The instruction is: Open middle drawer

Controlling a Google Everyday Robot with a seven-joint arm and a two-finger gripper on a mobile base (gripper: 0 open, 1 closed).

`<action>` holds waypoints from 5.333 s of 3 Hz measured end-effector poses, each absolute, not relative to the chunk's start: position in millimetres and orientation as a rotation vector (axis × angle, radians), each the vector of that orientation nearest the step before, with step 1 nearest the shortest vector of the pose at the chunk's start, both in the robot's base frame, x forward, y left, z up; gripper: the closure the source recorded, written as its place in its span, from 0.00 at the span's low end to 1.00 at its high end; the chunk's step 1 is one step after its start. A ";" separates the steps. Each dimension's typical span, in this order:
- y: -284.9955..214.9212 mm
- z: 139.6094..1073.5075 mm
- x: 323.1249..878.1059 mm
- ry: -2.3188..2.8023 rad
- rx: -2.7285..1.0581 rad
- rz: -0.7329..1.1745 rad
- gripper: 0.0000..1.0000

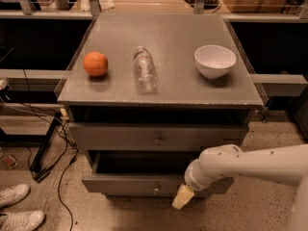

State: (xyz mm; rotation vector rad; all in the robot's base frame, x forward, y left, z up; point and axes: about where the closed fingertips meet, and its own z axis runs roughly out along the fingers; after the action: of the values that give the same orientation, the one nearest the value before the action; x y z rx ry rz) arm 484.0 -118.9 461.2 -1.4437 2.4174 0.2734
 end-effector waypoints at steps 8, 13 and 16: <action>-146.8 422.2 431.7 2.484 -1.517 0.347 0.00; -129.0 464.5 449.1 2.406 -1.477 0.351 0.00; -135.5 412.7 447.2 2.446 -1.586 0.353 0.00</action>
Offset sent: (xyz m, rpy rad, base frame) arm -0.0021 -0.0113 -0.0434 -0.0414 0.0273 0.0312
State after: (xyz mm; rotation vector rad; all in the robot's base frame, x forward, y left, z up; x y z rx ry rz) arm 447.2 -135.5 412.7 -1.5858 2.4463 0.3529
